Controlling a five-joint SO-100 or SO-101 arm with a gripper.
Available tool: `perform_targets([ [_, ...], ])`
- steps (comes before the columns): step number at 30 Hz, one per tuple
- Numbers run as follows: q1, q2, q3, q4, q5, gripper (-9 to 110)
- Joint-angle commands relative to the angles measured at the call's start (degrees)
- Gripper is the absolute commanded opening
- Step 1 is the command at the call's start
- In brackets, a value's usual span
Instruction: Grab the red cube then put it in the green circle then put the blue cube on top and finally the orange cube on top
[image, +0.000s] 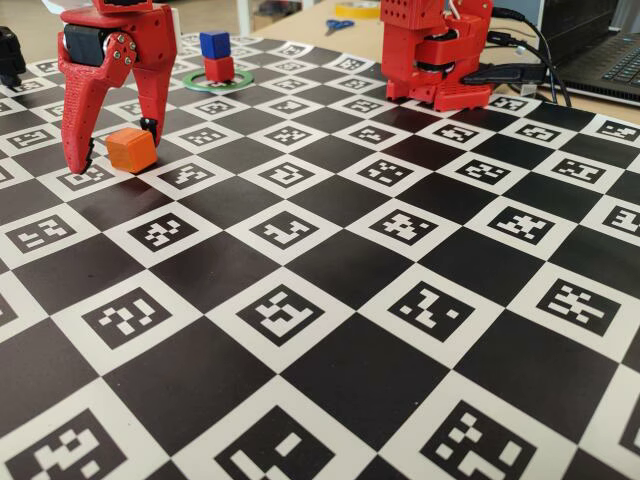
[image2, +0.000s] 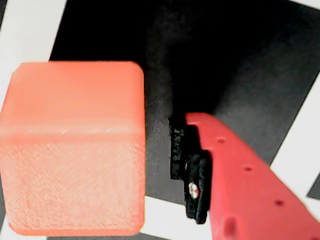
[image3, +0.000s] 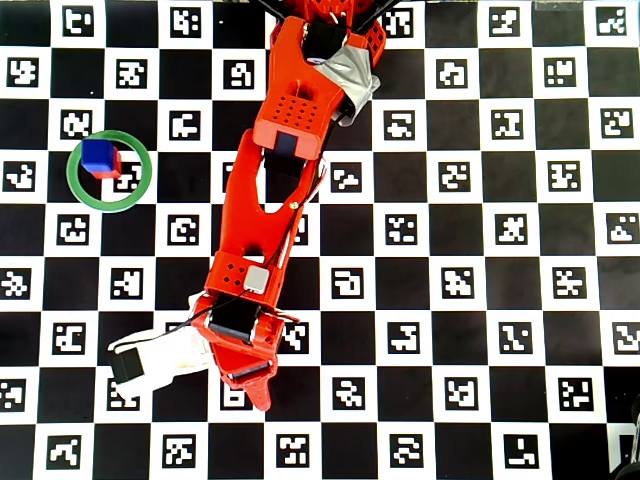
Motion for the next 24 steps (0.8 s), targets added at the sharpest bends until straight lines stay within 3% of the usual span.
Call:
perform_targets([
  [1, 0.4, 2.5, -5.3, -1.1, 0.4, 44],
  [11, 0.2, 2.3, -5.2, -1.2, -0.1, 23],
  [24, -0.3, 2.5, -5.6, -1.3, 1.1, 14],
])
